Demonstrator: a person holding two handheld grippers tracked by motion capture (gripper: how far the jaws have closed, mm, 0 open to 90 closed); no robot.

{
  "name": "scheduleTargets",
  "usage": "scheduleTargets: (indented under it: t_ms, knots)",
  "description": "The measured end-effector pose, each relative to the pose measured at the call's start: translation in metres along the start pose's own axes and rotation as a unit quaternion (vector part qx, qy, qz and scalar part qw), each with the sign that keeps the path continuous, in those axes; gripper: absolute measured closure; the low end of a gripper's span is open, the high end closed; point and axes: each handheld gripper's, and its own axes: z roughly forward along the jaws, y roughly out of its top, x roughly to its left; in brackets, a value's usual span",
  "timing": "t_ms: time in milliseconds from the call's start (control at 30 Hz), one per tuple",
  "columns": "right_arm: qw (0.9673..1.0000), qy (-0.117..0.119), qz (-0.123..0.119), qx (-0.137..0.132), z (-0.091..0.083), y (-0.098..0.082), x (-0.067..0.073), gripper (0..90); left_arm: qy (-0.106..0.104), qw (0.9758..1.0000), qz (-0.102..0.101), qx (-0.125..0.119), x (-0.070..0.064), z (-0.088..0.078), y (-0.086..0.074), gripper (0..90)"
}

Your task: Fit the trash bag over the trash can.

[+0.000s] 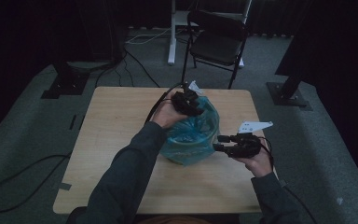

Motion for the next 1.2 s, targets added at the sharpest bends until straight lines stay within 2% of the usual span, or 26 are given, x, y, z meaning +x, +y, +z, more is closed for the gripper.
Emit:
scheduleTargets:
  t_ms: [167, 333, 500, 733, 800, 867, 900, 933, 967, 1033, 1100, 1133, 1200]
  knots:
    - [1.0000, 0.000, 0.001, -0.001, 0.000, 0.000, 0.000, 52.9, 0.006, 0.9997, 0.011, 0.022, -0.003, 0.005, 0.000, 60.8]
    - [1.0000, 0.000, 0.003, 0.000, -0.001, 0.000, 0.001, 52.8, 0.008, 0.9991, 0.012, 0.040, -0.003, 0.009, 0.000, 61.7]
    - [1.0000, 0.000, 0.002, 0.000, 0.000, 0.000, 0.001, 52.8, 0.013, 0.9972, 0.018, 0.072, -0.004, 0.016, 0.001, 61.7]
    - [1.0000, 0.000, 0.002, 0.000, -0.001, 0.000, 0.001, 52.8, 0.023, 0.9921, 0.027, 0.120, -0.005, 0.026, 0.001, 61.2]
    - [1.0000, 0.000, 0.001, 0.000, -0.001, 0.000, 0.001, 52.8, 0.025, 0.9901, 0.032, 0.134, -0.007, 0.029, 0.000, 61.2]
    - [1.0000, 0.000, 0.001, 0.000, -0.001, 0.000, 0.001, 52.8, 0.027, 0.9871, 0.041, 0.153, -0.008, 0.032, 0.000, 61.2]
    - [1.0000, 0.000, 0.001, 0.000, -0.001, 0.000, 0.001, 52.8, 0.027, 0.9871, 0.041, 0.153, -0.008, 0.032, 0.000, 61.2]
    - [1.0000, 0.000, 0.001, 0.000, -0.001, 0.000, 0.001, 52.8, 0.024, 0.9855, 0.045, 0.162, -0.010, 0.035, 0.000, 61.2]
    - [1.0000, 0.000, 0.001, 0.000, -0.001, 0.000, 0.001, 52.8, 0.024, 0.9855, 0.045, 0.162, -0.010, 0.035, 0.000, 61.3]
    - [1.0000, 0.000, 0.001, -0.001, -0.001, 0.000, 0.001, 52.8, 0.021, 0.9834, 0.046, 0.174, -0.009, 0.037, -0.001, 61.3]
    - [1.0000, 0.000, 0.001, -0.001, -0.001, 0.000, 0.001, 52.8, 0.021, 0.9834, 0.046, 0.174, -0.009, 0.037, -0.001, 61.3]
    - [1.0000, 0.000, 0.001, -0.001, -0.001, 0.000, 0.001, 52.7, 0.017, 0.9796, 0.051, 0.194, -0.011, 0.042, -0.002, 61.3]
    - [1.0000, 0.001, 0.001, -0.001, -0.001, 0.000, 0.001, 52.8, 0.015, 0.9790, 0.053, 0.196, -0.012, 0.042, -0.002, 61.3]
